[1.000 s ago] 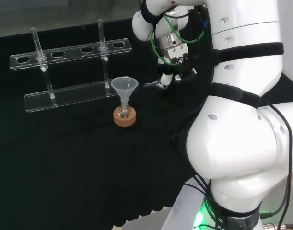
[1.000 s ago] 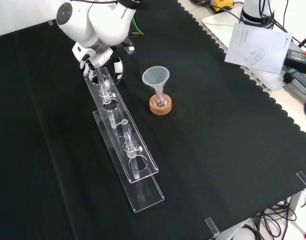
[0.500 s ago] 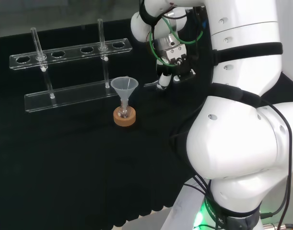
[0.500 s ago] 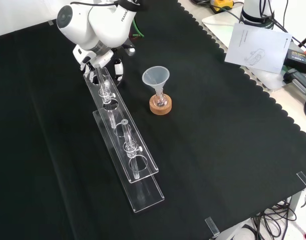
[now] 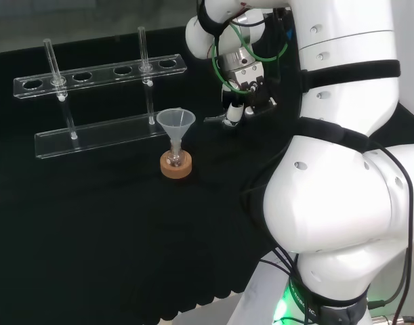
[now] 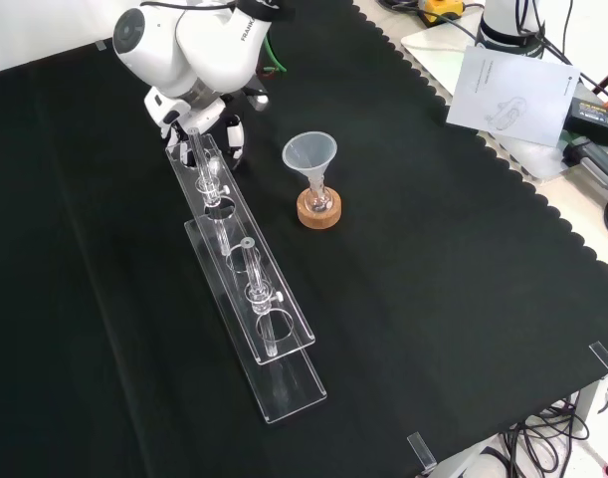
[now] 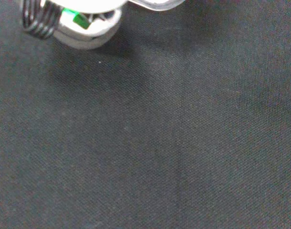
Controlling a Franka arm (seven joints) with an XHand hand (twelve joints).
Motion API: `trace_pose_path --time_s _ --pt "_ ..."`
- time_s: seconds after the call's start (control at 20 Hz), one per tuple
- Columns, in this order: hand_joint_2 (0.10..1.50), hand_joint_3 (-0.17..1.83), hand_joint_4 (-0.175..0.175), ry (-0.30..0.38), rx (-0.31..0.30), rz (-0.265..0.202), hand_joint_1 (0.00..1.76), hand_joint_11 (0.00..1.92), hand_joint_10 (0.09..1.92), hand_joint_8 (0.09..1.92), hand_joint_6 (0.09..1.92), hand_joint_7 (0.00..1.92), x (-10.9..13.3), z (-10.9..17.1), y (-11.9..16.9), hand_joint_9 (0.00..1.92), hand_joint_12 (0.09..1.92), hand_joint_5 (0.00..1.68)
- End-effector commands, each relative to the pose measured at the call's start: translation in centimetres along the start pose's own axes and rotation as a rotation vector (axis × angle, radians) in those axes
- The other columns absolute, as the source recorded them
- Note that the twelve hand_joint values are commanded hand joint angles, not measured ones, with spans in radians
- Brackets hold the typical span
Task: Pick up the weighing funnel.
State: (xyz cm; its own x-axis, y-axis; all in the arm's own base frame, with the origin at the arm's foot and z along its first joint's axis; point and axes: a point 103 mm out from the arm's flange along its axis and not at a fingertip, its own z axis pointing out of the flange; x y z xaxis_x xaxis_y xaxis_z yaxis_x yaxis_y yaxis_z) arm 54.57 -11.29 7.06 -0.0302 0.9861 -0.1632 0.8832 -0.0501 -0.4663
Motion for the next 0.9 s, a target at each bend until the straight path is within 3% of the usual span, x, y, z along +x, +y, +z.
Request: trace_pose_path --time_s 0.05,0.6,0.9 --pt "0.67 0.73 0.175 0.023 -0.039 0.027 1.09 0.53 0.47 0.65 0.91 0.53 0.3 -1.7 -0.8 0.85 1.27 1.16" --pt "0.67 0.74 0.175 0.082 -0.090 0.056 1.09 0.55 0.47 0.66 0.94 0.54 -0.3 -4.2 -3.3 0.86 1.26 1.14" --pt "0.68 0.74 0.175 0.071 -0.117 0.077 1.08 0.55 0.47 0.66 0.95 0.54 -1.6 -6.0 -5.7 0.86 1.26 1.14"
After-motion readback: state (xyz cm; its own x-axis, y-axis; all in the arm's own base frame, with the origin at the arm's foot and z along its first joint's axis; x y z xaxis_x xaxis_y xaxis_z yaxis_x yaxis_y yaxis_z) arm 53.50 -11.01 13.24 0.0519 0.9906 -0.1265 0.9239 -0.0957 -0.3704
